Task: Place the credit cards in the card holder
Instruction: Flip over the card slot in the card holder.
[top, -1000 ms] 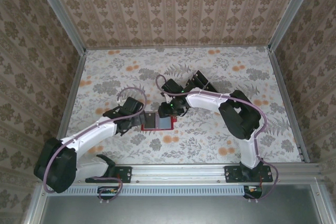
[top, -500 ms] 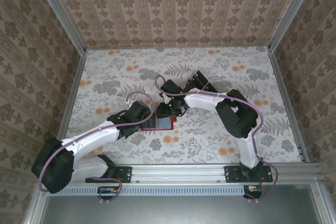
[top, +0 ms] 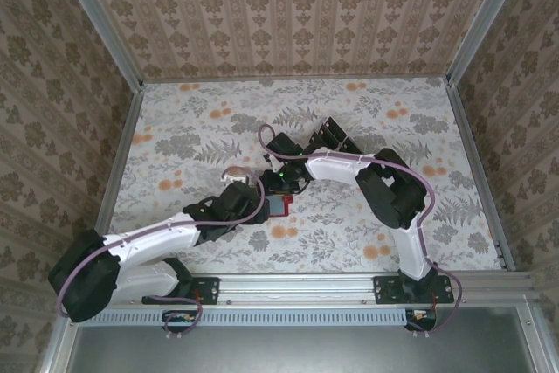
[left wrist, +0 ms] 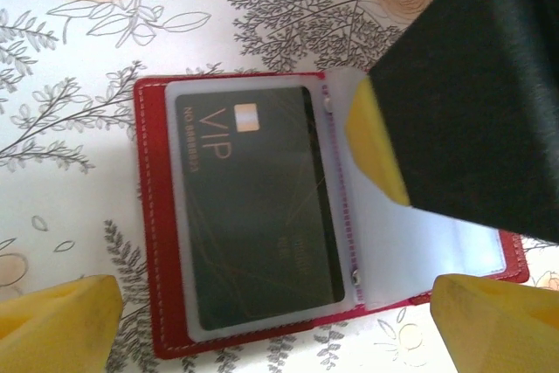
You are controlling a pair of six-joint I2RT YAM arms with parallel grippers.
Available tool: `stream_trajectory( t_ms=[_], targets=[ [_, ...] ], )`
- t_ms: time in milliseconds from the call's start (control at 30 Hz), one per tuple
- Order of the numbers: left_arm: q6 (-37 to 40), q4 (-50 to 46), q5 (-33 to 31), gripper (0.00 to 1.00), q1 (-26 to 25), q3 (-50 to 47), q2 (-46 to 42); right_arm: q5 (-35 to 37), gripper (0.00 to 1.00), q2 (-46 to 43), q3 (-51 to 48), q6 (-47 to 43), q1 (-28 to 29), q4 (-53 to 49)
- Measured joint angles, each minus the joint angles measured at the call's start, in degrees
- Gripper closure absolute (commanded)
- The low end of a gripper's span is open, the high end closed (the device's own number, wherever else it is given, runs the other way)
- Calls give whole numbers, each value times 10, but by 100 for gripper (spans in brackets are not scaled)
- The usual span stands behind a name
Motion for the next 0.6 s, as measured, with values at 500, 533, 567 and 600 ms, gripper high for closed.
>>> stream_trajectory(
  t_ms=[500,533,567,600],
  targets=[
    [9,11,-42,0,-10,31,116,0,52,0,0,7,0,5],
    [9,9,-46,0,-10,31,120,0,51,-1,0,9,0,5],
    [7,6,-49,0,-10,31,123,0,51,-3,-2,10,0,6],
    [4,4,-52,0,-10,31,125,0,51,-6,-5,11,0,7]
  ],
)
